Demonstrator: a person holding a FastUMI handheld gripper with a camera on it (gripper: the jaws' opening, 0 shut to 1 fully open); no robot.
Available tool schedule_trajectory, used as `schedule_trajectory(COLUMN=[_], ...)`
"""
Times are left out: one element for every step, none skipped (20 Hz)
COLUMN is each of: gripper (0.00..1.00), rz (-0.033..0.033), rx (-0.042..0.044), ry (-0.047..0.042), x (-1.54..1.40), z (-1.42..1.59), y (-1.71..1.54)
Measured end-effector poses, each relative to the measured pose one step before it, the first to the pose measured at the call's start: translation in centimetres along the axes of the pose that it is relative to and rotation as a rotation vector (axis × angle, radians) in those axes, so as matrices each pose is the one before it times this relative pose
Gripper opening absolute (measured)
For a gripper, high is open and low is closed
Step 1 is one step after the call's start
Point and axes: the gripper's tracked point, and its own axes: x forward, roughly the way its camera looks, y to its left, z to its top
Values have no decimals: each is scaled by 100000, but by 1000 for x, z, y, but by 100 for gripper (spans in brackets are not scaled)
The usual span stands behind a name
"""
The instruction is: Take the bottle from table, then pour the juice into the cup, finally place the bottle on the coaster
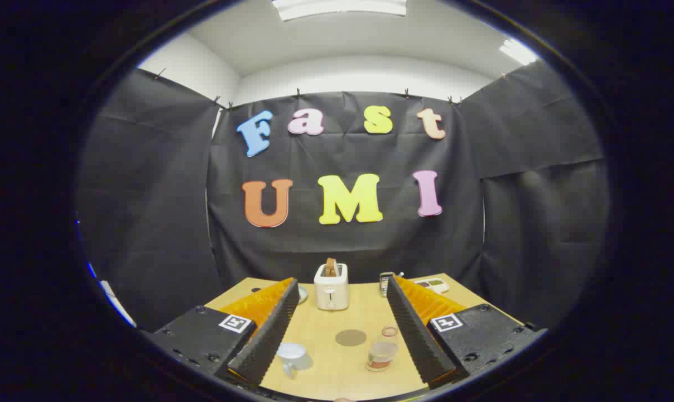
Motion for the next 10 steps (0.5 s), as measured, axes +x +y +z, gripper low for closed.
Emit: schedule_trajectory(gripper=[100,100,100,100,100,100,100,100,100,100], rz=[129,240,174,-453,-83,59,-12,334,141,58], rx=[-408,-281,-626,-789,-523,-169,14,339,182,168], ry=[-237,-505,-485,-380,-202,6,-33,101,-67,-328], x=[-85,-76,-98,-140,-61,-10,-26,-3,-71,-141], z=[171,128,279,-68,95,-143,14,-61,39,85], y=[6,93,110,-19,-47,93,44,71,100,-37])
